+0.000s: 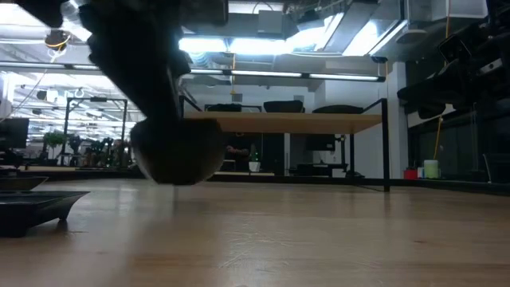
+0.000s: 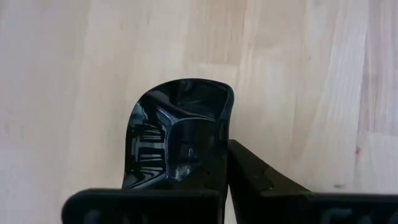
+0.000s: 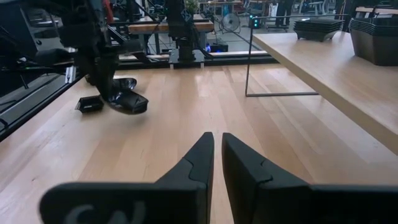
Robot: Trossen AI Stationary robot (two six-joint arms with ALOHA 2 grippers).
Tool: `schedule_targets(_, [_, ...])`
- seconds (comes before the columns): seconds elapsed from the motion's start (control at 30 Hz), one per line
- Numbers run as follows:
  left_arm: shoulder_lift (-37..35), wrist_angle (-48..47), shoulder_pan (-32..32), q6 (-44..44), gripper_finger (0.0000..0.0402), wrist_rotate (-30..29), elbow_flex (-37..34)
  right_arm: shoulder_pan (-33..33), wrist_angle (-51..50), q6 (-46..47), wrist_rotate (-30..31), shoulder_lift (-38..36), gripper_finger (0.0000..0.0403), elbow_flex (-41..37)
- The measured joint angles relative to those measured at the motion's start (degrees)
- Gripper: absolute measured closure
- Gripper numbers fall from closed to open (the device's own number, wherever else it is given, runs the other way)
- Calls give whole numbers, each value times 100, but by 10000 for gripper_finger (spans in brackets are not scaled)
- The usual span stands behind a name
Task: Pick & Place Mini shaped plates
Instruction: Stack the leaf-shaped plate on top of the leaf-shaped plate on the shelf
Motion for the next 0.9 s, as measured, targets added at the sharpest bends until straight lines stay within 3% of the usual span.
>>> schedule_targets(0.43, [-496,125,585,1617,399,217,0,-2,0,0,-1,0,369,-2])
schedule_targets(0.9, [-558,398,1541,3648,399,628,1,0,0,0,0,0,369,0])
